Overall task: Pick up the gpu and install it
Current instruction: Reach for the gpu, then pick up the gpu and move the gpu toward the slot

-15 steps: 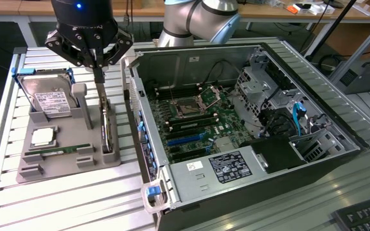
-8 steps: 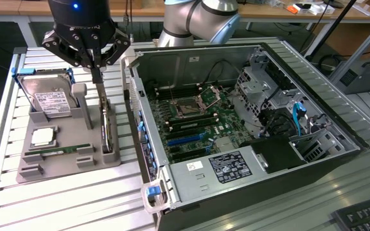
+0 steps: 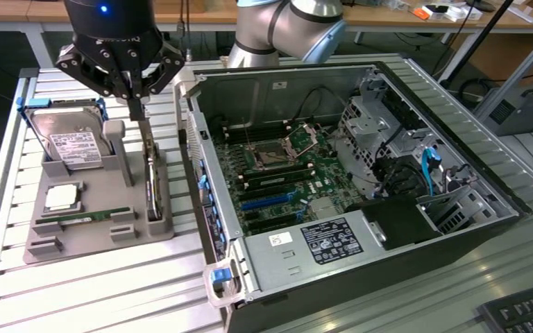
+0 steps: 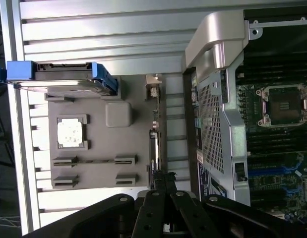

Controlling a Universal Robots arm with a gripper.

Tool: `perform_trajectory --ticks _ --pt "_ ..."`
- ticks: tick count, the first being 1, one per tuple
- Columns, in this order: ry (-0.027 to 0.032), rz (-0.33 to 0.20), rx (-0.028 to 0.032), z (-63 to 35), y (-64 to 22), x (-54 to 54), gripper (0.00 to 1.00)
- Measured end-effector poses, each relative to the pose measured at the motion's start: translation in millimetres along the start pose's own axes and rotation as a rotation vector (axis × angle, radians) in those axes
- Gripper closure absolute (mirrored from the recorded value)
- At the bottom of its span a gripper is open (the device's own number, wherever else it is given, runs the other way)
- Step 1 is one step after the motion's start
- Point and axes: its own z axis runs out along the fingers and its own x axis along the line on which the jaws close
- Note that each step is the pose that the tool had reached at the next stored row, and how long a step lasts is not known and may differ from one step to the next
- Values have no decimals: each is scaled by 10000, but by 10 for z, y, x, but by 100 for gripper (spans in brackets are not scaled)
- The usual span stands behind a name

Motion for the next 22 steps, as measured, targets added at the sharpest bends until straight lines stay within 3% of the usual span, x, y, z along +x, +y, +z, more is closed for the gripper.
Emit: perform_trajectory --ticks 21,22 --pt "0 0 0 2 -10 136 89" --pt "0 0 0 2 -10 136 83"
